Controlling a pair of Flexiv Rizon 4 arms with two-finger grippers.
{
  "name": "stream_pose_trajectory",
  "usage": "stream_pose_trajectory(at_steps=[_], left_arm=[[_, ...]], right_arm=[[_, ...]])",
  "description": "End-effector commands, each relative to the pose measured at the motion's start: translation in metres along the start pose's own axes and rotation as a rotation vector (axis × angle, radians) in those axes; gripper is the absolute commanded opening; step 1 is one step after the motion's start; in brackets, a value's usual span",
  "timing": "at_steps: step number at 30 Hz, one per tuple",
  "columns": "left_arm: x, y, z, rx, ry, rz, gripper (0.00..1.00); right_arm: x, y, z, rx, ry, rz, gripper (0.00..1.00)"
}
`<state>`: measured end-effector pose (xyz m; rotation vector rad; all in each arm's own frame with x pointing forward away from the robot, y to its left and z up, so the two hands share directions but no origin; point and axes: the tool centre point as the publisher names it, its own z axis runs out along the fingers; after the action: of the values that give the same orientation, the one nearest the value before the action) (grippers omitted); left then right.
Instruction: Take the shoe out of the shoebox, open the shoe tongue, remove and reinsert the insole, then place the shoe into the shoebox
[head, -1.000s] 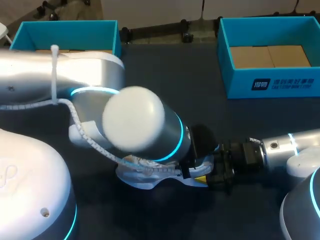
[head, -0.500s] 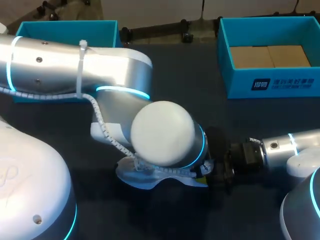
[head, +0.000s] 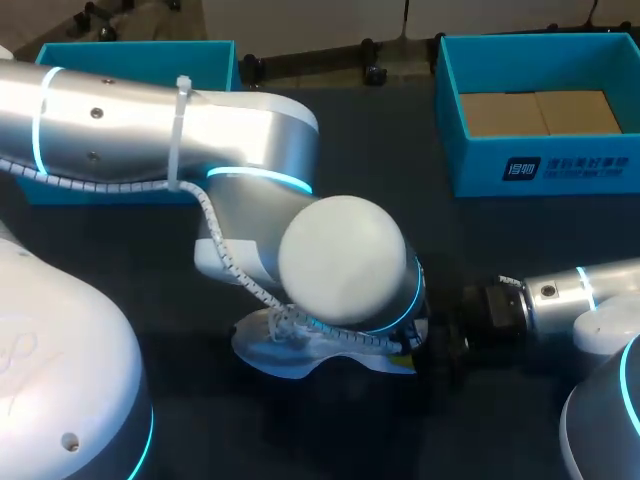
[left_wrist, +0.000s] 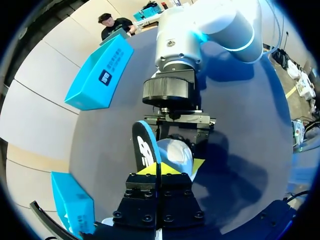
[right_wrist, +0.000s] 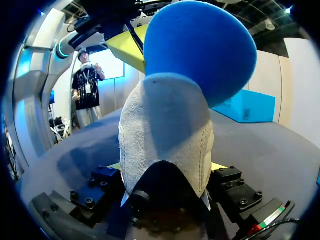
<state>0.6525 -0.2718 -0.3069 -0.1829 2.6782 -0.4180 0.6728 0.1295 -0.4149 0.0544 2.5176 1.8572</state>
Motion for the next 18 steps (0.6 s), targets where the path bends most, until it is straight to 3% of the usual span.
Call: stream_pose_trajectory(at_steps=[1,17,18], left_arm=[[-0.005,0.008,-0.014,0.020,0.012,0.004,0.00],[-0.010,0.003,-0.045,0.078,-0.002,0.021,0.00],[-0.010,0.003,-0.046,0.079,-0.001,0.021,0.16]], right_arm=[[0.001,0.001,0.000,0.003,-0.002,0.001,0.00],[0.001,0.001,0.000,0.003,-0.002,0.001,0.00],[0.001,0.001,0.000,0.003,-0.002,0.001,0.00]])
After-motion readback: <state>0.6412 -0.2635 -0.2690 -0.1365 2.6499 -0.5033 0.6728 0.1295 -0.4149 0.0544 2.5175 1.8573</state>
